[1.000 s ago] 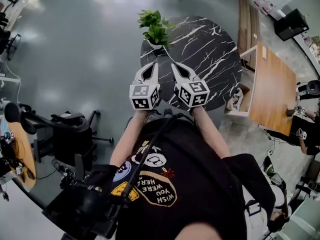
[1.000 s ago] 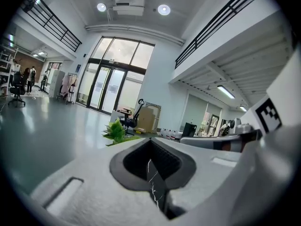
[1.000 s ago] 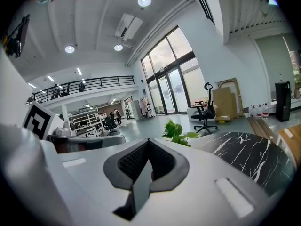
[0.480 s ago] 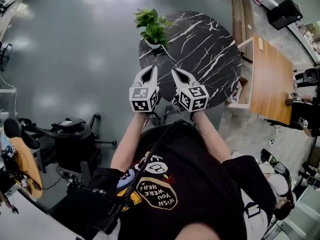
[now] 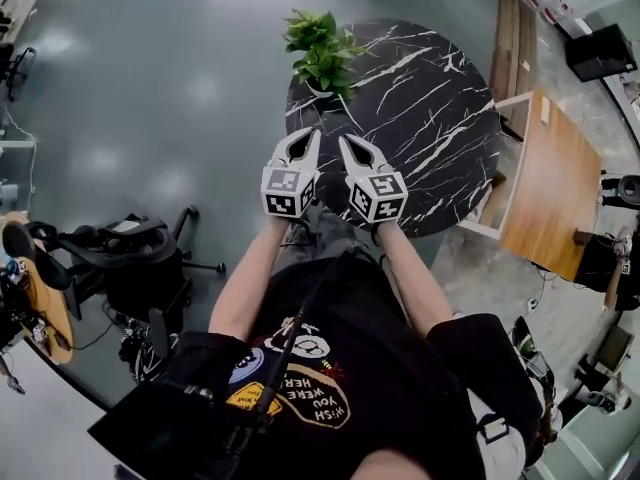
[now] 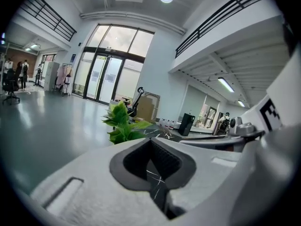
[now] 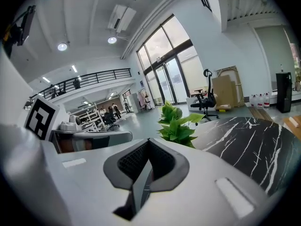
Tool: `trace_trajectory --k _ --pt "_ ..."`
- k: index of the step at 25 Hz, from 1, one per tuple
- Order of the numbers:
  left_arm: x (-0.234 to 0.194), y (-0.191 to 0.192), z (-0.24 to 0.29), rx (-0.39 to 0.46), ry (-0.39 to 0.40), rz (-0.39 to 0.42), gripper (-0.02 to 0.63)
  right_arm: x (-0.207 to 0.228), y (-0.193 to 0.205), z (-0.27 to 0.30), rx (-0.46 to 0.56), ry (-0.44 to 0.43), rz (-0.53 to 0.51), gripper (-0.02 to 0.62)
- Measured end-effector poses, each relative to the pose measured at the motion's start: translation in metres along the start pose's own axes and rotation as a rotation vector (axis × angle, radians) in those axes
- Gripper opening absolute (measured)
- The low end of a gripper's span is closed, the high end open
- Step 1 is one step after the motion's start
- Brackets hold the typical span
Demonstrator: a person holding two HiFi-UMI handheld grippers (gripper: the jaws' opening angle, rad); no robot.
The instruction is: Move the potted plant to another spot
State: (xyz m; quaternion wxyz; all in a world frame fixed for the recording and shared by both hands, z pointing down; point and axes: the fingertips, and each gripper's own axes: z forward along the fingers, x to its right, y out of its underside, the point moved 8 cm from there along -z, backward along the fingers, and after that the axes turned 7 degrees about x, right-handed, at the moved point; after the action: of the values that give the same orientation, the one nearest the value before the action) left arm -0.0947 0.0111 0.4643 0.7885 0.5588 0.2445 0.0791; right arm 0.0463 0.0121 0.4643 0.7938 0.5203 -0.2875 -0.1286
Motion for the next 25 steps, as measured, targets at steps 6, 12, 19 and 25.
trace_trajectory --k 6,12,19,25 --pt "-0.033 0.041 0.05 -0.016 -0.128 -0.037 0.004 0.046 0.032 0.053 -0.012 -0.039 -0.026 0.002" --pt "-0.068 0.072 0.087 -0.057 -0.142 0.008 0.003 0.082 0.089 0.12 -0.049 0.004 -0.061 0.103" --pt "-0.093 0.091 0.074 -0.06 -0.159 -0.072 0.004 0.116 0.133 0.192 -0.065 0.147 -0.14 0.461" --pt "-0.1 0.093 0.063 -0.049 -0.158 -0.11 0.003 0.125 0.133 0.232 -0.044 0.18 -0.213 0.555"
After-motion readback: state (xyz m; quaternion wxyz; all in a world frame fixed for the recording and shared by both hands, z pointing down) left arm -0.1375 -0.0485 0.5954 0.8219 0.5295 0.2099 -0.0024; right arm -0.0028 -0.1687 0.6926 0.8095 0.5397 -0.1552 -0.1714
